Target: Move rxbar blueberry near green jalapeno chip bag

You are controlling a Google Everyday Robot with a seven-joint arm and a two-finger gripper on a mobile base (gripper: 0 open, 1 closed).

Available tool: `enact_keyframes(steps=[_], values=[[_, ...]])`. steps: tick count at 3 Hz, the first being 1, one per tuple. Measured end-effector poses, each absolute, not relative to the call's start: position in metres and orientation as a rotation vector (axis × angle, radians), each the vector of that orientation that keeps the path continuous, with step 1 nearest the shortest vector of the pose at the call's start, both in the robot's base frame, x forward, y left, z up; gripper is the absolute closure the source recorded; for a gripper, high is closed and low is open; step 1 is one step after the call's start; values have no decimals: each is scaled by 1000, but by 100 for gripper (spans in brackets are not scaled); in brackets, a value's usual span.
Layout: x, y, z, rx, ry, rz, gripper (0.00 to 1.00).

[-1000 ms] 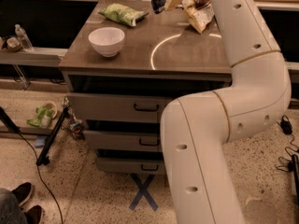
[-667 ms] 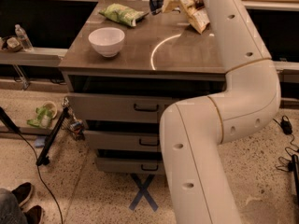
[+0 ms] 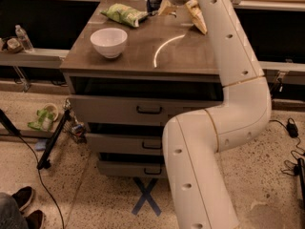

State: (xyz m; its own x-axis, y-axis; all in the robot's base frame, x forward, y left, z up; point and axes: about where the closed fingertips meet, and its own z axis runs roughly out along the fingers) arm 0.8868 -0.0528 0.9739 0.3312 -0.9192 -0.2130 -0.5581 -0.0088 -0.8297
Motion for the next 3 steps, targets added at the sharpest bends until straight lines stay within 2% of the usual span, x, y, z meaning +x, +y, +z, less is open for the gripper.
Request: enact_keyframes(steps=[2,3], values=[[890,-26,955,-1502,1413,-403,100],[895,-25,957,-1476,1457,-470,100]])
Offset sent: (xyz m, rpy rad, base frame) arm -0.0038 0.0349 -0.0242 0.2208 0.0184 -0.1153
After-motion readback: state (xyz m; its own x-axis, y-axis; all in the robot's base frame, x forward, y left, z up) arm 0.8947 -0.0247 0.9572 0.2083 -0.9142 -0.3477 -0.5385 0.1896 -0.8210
